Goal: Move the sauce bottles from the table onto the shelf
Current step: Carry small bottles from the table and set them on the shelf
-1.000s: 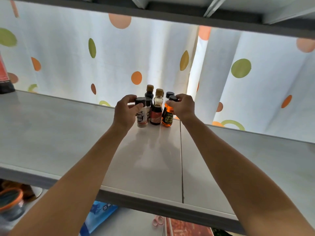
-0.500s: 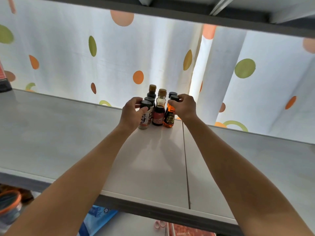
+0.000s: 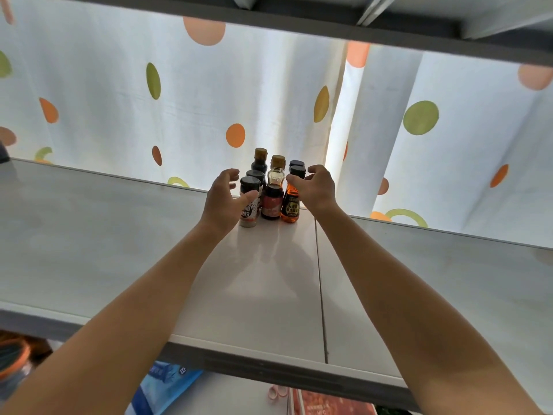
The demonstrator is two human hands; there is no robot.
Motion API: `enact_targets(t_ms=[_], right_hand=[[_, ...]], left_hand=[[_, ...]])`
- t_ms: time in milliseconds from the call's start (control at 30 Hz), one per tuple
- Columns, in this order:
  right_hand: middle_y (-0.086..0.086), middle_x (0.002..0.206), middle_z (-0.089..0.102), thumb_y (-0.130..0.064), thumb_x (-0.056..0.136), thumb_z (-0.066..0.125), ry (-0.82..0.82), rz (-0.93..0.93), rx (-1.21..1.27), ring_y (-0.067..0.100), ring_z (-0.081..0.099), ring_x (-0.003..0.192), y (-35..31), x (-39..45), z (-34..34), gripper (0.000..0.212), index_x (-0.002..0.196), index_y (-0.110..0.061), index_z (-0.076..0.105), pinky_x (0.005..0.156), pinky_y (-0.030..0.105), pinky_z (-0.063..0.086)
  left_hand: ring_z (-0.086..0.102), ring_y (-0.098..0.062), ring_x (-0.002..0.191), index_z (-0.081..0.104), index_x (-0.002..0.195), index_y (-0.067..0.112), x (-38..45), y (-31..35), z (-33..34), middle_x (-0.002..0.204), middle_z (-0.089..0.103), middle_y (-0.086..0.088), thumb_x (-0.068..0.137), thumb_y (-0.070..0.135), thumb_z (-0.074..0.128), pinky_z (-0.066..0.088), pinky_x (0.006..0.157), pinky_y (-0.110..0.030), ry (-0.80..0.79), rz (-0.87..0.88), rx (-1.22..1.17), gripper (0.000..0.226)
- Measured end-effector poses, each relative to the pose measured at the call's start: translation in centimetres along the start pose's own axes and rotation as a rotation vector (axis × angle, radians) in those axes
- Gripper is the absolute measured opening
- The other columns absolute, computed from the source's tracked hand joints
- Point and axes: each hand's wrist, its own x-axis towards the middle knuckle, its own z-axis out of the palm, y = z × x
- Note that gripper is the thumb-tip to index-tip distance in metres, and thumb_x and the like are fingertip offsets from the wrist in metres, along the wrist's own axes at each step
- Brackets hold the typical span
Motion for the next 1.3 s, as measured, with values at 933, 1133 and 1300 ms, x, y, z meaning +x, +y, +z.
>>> enact_targets(t_ms=[933, 1133, 1300], right_hand=[[0.003, 0.163, -0.023, -0.044, 0.107, 0.019, -0.528, -0.898, -0.655, 0.016, -0.025, 0.149, -0.9, -23.1, -2.0, 0.066, 0.156, -0.015, -0.013, 0.123, 0.037, -0.015], [0.003, 0.158, -0.033, -0.047, 0.105, 0.007, -0.659, -0.989, -0.655, 0.018, -0.031, 0.147, 0.4, -27.8, -2.4, 0.065, 0.153, -0.014, -0.022, 0.122, 0.04, -0.017], [0.002, 0.158, -0.031, -0.041, 0.108, 0.016, -0.748, -1.105, -0.5, 0.016, -0.031, 0.146, 1.0, -32.5, -0.8, 0.063, 0.152, -0.014, -0.021, 0.118, 0.036, -0.023]], left_hand=[[-0.012, -0.017, 0.149, -0.001, 0.154, 0.014, -22.8, 5.9, -7.6, 0.162, -0.007, -0.002, 0.104, 0.025, 0.027, 0.001, 0.122, -0.042, -0.065, 0.056, 0.986, 0.059], [-0.017, -0.017, 0.148, -0.014, 0.152, 0.012, -29.2, 6.6, -9.8, 0.162, -0.016, -0.003, 0.103, 0.019, 0.028, -0.001, 0.121, -0.043, -0.203, -0.223, 1.199, 0.065], [-0.02, -0.016, 0.147, -0.015, 0.152, 0.015, -35.0, 6.4, -12.3, 0.161, -0.019, -0.002, 0.103, 0.02, 0.027, -0.003, 0.121, -0.042, -0.138, -0.394, 1.226, 0.065]])
